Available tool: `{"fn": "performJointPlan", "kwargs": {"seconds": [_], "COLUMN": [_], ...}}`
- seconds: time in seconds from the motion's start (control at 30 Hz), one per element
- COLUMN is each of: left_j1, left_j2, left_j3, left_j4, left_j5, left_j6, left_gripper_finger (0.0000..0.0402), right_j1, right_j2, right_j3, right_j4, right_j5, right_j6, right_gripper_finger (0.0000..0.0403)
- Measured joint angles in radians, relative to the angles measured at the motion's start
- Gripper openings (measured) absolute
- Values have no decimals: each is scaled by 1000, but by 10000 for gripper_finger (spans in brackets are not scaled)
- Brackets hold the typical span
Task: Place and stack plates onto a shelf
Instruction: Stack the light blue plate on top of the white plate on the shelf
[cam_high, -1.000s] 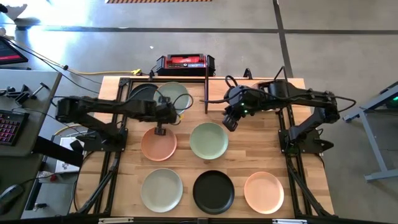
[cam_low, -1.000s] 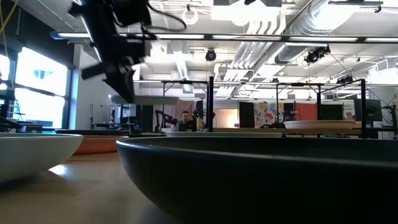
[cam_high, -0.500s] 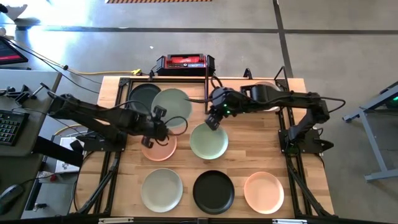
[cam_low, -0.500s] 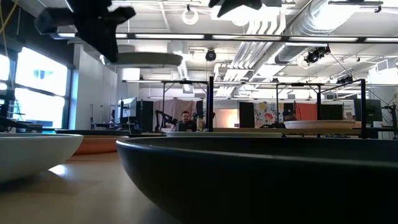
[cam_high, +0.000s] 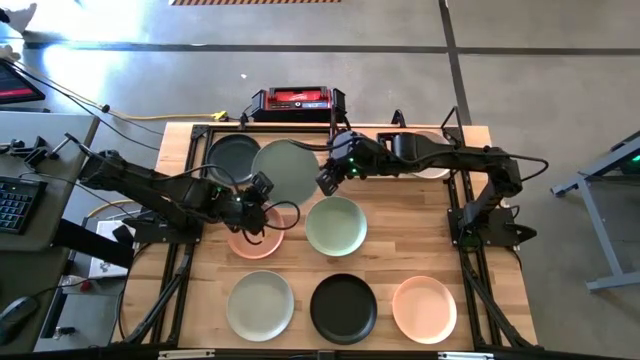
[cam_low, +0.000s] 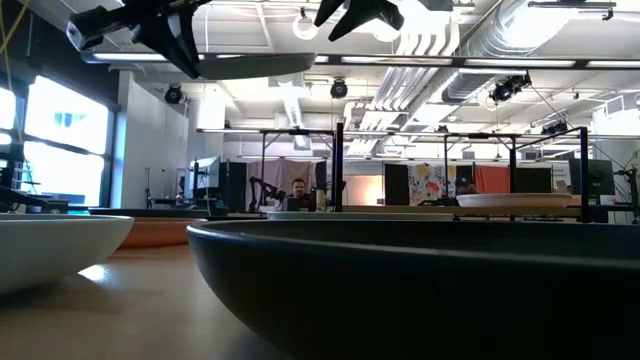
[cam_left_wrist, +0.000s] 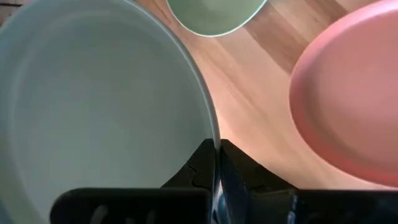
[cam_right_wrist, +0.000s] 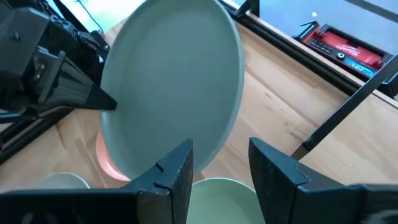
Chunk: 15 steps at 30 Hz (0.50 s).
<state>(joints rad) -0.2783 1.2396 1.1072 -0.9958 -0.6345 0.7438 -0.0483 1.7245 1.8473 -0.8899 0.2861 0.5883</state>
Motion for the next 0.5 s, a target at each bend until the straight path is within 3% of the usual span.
{"fn": "performJointPlan", "kwargs": {"seconds": [0.5], "left_j1": [-6], "left_j2": [0], "left_j3": [0], "left_j4": [129], "left_j5": [-86], "left_j6": [158], "left_gripper_finger": [3], "right_j1": [0], "right_j2": [0], "right_j3": [0], "right_j4": [-1], "right_j5": [44], "right_j6": [41], "right_gripper_finger": [133]}}
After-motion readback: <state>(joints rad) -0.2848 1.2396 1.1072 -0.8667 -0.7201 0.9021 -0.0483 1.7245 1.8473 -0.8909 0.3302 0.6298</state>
